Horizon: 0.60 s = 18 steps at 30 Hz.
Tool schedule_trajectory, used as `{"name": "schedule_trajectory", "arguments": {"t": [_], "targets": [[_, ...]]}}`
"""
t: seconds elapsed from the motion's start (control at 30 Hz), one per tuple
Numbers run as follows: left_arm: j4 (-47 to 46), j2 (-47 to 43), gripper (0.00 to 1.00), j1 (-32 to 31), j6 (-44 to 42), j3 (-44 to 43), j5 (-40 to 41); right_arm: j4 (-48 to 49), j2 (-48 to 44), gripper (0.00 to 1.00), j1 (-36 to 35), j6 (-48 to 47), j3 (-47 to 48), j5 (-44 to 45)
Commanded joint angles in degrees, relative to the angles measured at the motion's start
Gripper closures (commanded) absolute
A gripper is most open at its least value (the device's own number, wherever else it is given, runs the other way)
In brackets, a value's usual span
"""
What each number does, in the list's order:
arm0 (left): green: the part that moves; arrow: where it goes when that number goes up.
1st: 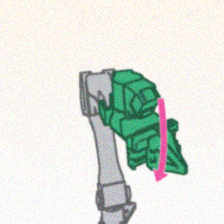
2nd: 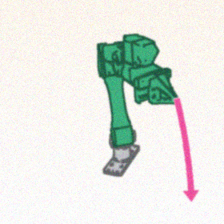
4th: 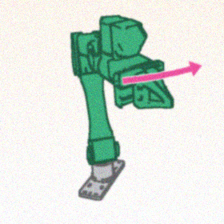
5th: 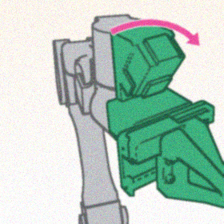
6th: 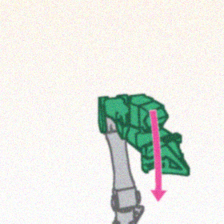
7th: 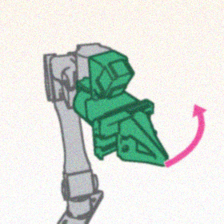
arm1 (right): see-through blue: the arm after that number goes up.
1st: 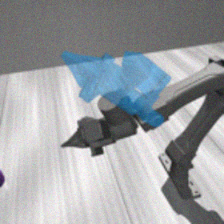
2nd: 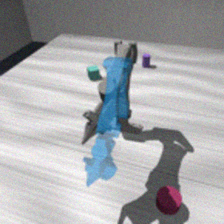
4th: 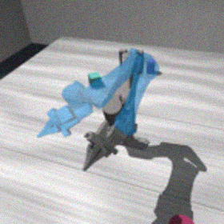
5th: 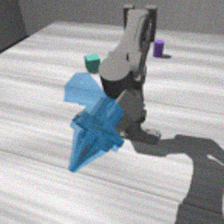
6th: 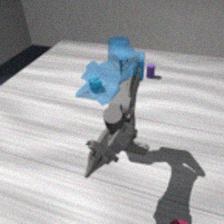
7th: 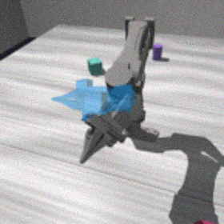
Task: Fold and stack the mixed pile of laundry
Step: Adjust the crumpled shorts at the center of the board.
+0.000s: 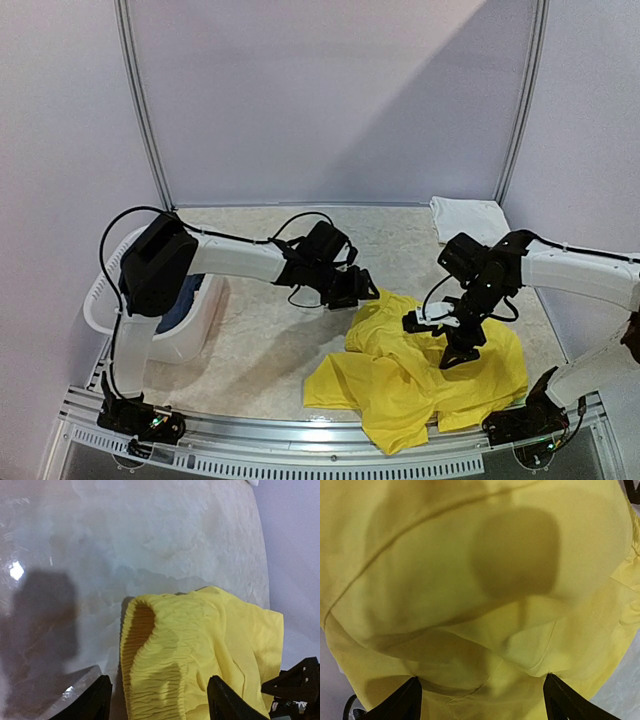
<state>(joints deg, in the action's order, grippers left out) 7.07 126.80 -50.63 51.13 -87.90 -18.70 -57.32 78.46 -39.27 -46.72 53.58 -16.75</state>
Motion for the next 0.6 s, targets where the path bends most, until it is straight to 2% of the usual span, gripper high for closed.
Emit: {"name": "schedule_trajectory", "arguments": {"t": [0.0,0.17,0.4,0.5,0.57], "targets": [[0.0,-0.2,0.33,-1.0,-0.4,0.4,-2.5,-0.1,-3.0,0.15,0.8,-2.3,1.7,4.3],[1.4,-1.0,0.34,-1.0,-1.5,1.1,-2.5,-2.9,-4.2,0.12,4.3,-2.2,7.3,0.0],[2.0,6.4,0.38,-0.9,-5.0,-7.9,-4.9,-1.3,-2.8,0.11,13.5,-1.9,12.0,-6.3],[2.1,11.0,0.49,-0.8,-6.0,-14.0,-7.1,1.1,-1.6,0.11,17.8,0.8,13.5,-7.9],[2.0,13.8,0.64,-0.8,-6.4,-17.9,-8.7,2.1,-0.6,0.11,20.3,2.6,14.6,-8.5]]}}
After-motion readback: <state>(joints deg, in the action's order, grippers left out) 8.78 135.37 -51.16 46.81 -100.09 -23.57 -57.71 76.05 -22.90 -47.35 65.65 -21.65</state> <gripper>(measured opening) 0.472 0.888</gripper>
